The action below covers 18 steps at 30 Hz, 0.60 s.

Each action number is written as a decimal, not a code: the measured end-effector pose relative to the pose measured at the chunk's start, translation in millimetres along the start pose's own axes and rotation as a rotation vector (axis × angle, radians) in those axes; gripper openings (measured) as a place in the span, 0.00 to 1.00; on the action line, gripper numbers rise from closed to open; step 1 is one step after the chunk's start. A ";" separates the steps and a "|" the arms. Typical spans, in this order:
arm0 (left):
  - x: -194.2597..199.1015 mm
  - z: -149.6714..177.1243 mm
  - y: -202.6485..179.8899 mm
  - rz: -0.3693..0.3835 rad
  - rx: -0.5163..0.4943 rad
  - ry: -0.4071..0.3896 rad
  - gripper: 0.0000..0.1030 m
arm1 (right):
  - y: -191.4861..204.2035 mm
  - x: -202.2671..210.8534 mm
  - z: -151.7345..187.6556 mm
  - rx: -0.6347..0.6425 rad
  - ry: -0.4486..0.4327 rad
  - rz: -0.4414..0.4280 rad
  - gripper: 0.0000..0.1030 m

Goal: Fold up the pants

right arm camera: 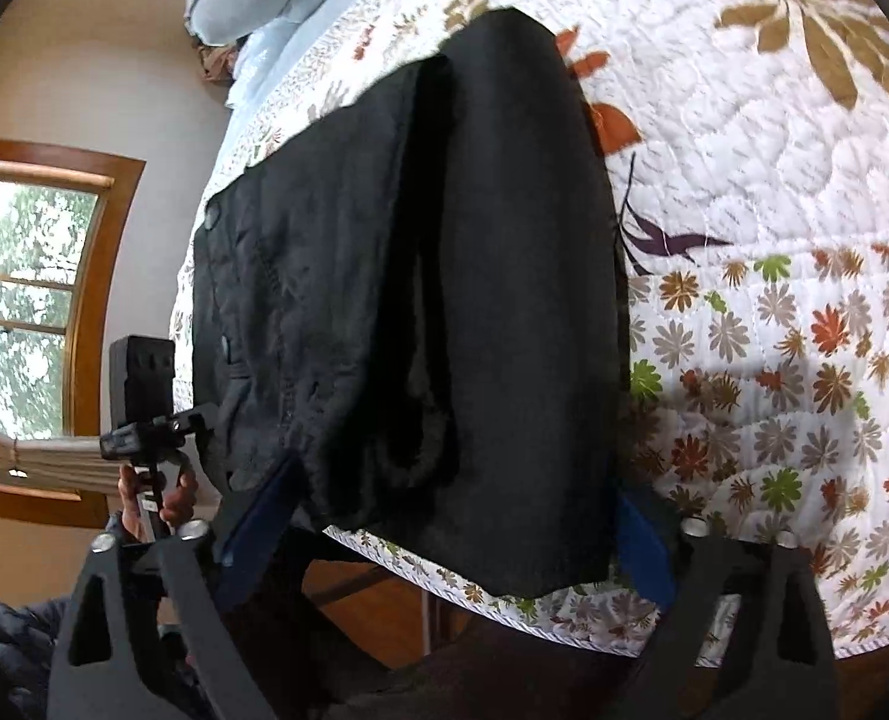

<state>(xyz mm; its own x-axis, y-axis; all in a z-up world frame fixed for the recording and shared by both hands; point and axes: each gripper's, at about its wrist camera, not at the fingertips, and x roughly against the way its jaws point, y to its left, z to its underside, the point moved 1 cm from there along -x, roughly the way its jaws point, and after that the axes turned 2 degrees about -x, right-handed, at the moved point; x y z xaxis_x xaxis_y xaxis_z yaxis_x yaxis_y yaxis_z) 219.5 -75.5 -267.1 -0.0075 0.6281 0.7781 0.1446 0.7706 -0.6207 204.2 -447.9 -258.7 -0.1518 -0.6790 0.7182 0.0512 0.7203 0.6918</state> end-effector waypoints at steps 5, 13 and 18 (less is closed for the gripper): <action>2.7 -0.3 -2.4 -0.018 -0.019 -0.006 0.91 | 8.2 10.4 4.9 0.050 -0.028 0.007 0.64; 13.7 4.9 10.7 -0.017 -0.013 -0.036 0.69 | 24.7 15.8 5.6 0.141 -0.079 0.006 0.34; 14.9 7.4 20.1 -0.001 0.002 -0.060 0.63 | 28.9 11.4 -1.4 0.160 -0.070 0.027 0.32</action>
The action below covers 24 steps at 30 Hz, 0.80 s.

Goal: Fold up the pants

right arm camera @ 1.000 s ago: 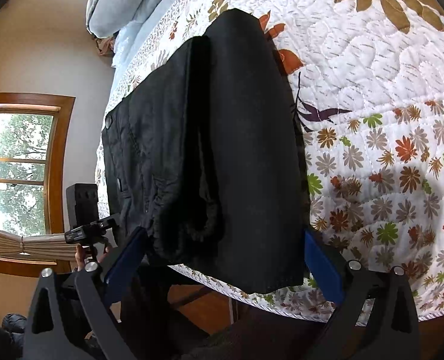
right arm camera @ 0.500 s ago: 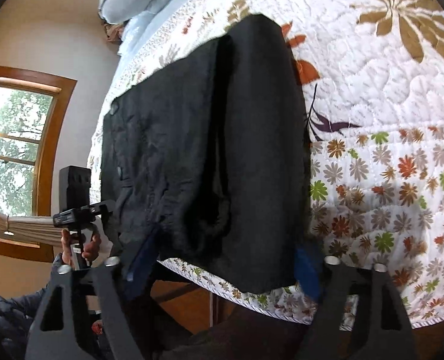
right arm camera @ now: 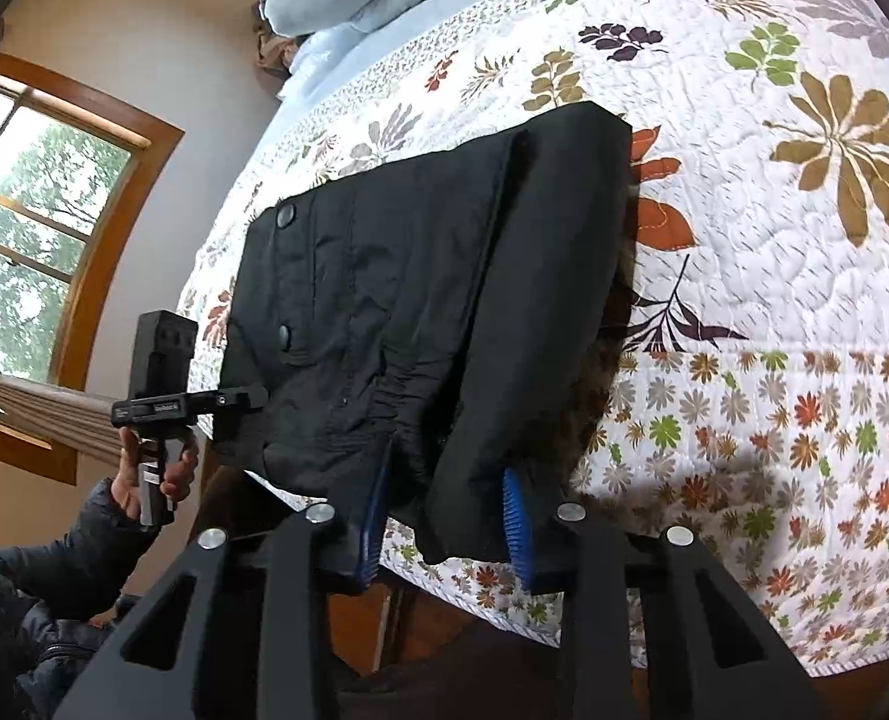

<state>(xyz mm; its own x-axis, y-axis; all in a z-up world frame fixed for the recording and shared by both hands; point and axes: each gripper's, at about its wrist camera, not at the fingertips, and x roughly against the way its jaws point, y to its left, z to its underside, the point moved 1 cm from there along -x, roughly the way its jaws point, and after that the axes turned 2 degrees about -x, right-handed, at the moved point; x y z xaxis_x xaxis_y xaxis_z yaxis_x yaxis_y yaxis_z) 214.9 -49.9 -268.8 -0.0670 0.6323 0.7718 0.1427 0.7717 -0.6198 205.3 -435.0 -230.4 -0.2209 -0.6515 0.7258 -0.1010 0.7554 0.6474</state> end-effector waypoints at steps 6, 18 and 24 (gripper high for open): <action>1.9 -3.4 -3.9 -0.022 -0.014 -0.011 0.62 | -4.7 4.5 -2.5 -0.017 -0.014 -0.010 0.31; 13.9 -52.5 1.6 -0.049 0.006 -0.099 0.58 | -1.4 -2.4 -53.6 -0.004 -0.090 -0.025 0.30; 23.5 -73.0 16.9 -0.069 0.021 -0.123 0.58 | 6.2 -17.4 -69.4 0.008 -0.091 -0.046 0.30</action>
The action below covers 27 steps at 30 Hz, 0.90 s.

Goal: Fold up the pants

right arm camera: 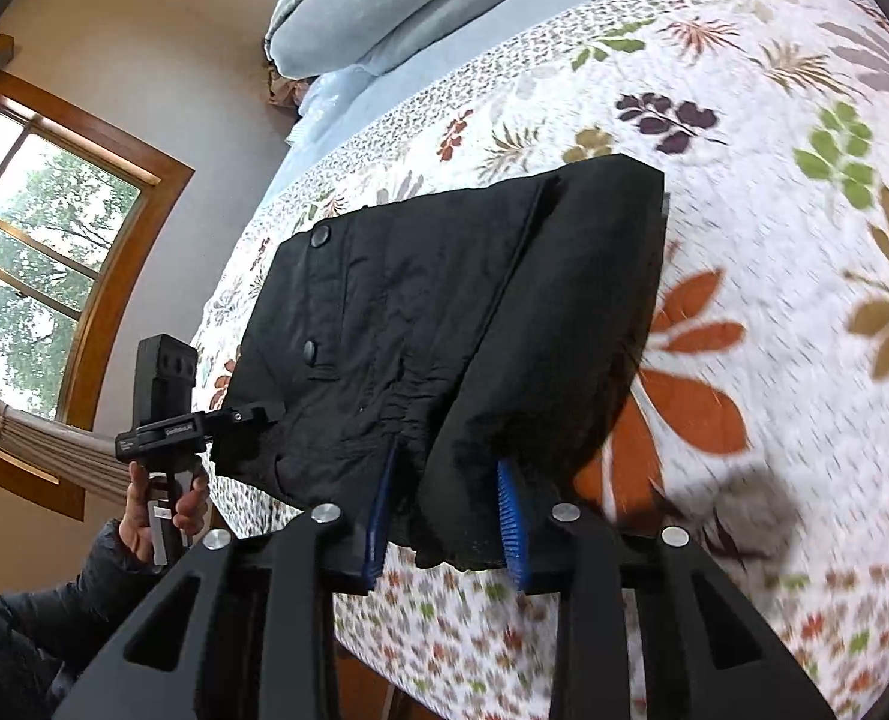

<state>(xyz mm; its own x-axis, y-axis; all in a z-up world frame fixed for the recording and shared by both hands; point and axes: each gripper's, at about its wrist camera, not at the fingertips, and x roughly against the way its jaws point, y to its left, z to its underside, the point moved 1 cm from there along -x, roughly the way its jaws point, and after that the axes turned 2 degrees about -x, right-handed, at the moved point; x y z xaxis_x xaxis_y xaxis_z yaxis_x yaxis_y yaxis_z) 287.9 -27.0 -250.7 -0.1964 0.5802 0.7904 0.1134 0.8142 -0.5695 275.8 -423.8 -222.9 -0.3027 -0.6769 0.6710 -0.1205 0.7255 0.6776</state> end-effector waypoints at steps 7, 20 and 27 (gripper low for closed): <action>11.5 -9.9 18.9 -0.016 0.018 -0.025 0.58 | 9.0 -17.2 -12.3 0.015 0.012 -0.015 0.30; 31.0 -44.9 55.1 -0.079 0.042 -0.064 0.62 | 24.2 -52.6 -34.3 0.046 0.027 -0.044 0.31; 28.6 -55.3 56.7 -0.101 0.046 -0.076 0.67 | 15.0 -55.1 -44.4 0.026 0.020 -0.078 0.31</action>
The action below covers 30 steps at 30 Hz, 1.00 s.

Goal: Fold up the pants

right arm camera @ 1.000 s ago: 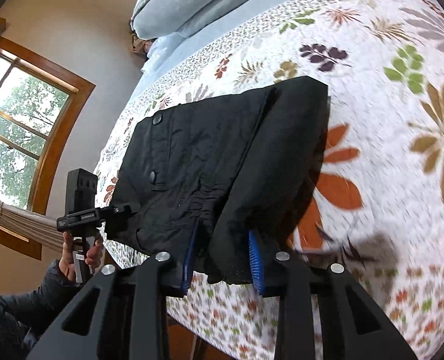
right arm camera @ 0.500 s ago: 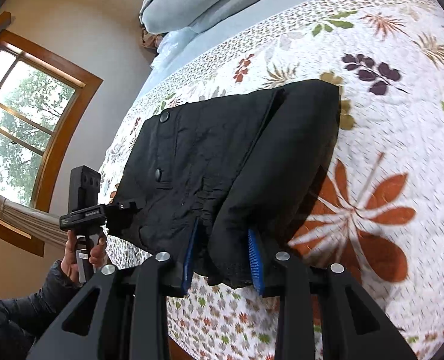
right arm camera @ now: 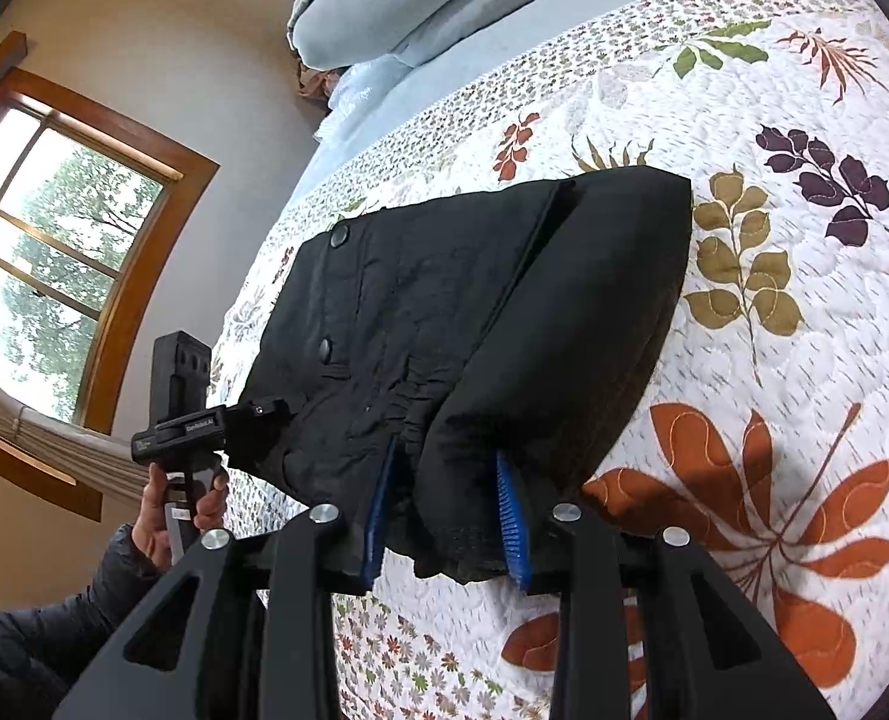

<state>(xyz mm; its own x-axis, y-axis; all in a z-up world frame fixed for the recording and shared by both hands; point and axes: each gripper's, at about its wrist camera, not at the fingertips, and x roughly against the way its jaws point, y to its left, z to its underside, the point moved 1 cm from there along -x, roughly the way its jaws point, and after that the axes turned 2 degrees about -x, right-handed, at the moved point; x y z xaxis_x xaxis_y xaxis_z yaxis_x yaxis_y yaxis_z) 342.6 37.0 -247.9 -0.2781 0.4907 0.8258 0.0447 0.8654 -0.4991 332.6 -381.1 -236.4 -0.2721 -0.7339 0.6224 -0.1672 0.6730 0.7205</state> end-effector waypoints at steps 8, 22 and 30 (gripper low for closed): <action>-9.7 0.6 -16.6 -0.006 -0.010 -0.007 0.75 | -4.5 3.5 5.0 -0.007 -0.015 0.028 0.41; -13.7 6.5 -15.5 -0.001 -0.003 -0.002 0.78 | -25.5 -4.4 -24.8 -0.169 -0.027 0.063 0.67; -17.9 13.8 -20.1 -0.012 -0.002 -0.001 0.84 | -18.7 -10.1 -33.0 -0.104 -0.044 0.101 0.41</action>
<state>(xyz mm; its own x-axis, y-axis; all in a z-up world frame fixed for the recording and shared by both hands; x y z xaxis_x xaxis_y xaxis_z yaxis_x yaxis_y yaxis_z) 333.5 9.5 -256.2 -0.2797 0.4804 0.8312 0.0430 0.8712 -0.4891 369.8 -389.3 -246.1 -0.3240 -0.6564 0.6813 -0.0385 0.7287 0.6838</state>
